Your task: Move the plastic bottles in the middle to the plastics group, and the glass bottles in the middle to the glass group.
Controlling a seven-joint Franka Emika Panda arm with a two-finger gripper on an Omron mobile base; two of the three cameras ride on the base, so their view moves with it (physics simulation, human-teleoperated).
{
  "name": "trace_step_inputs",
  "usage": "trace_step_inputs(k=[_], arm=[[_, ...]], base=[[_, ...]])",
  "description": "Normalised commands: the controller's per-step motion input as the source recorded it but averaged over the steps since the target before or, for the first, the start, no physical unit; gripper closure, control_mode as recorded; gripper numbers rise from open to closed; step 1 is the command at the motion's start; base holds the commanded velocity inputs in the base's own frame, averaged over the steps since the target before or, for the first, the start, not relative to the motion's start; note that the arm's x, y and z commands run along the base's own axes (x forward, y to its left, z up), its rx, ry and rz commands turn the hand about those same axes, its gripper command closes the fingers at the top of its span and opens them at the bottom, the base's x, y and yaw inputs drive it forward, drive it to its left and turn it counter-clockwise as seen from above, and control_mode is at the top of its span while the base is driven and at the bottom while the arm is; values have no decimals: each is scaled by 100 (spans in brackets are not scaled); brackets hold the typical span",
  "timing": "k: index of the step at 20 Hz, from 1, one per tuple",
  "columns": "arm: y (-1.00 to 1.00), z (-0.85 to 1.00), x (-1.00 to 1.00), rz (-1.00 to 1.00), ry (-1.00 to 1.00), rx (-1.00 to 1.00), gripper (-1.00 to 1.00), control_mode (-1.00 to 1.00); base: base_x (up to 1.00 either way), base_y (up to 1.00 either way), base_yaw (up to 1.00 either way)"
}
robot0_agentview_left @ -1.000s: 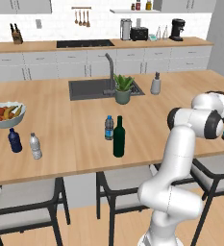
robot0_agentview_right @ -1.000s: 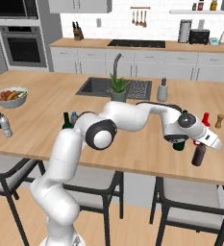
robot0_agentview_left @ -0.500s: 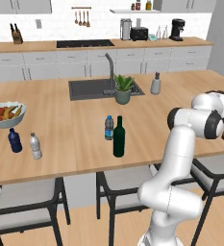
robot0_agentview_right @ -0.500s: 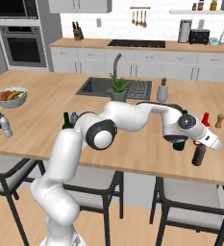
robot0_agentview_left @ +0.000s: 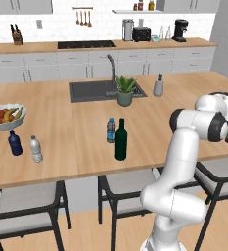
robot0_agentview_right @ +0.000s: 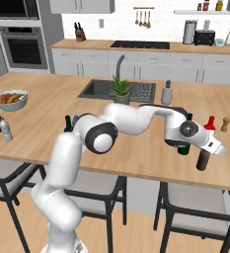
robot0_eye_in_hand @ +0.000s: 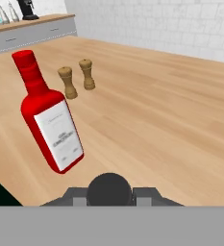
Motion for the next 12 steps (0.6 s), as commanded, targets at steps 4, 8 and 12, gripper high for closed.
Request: trace_step_inputs(k=[4, 8, 12], arm=[[25, -2, -5, 0, 0, -2, 100, -100], [28, -3, -4, 0, 0, -2, 100, -100], [8, -9, 0, 0, -6, -1, 100, -100]], base=[[0, 0, 0], [0, 0, 0], [0, 0, 0]])
